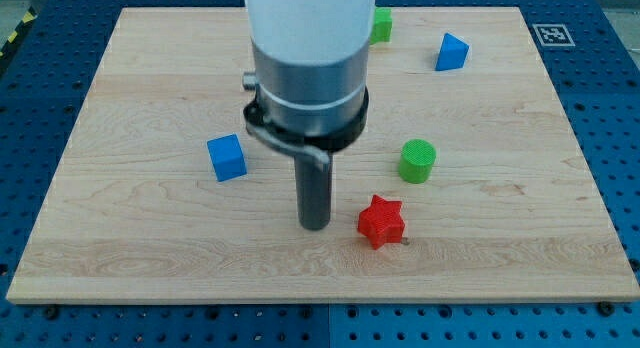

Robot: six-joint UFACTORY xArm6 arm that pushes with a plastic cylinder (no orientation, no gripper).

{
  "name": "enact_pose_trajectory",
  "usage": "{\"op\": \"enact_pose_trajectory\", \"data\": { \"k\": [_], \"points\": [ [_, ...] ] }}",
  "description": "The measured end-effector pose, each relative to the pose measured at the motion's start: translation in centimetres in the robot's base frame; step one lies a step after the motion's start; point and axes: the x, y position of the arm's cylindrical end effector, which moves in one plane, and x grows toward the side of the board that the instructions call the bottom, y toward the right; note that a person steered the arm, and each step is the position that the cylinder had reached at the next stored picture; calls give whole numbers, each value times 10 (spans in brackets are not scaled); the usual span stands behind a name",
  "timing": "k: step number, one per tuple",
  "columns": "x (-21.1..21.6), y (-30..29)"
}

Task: Point your arm at red star

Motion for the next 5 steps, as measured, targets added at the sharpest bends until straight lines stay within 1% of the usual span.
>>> {"op": "enact_pose_trajectory", "data": {
  "k": [1,2,3,4,5],
  "points": [
    [32,7],
    [43,68],
    [43,103],
    [43,100],
    [43,76]
  ]
}}
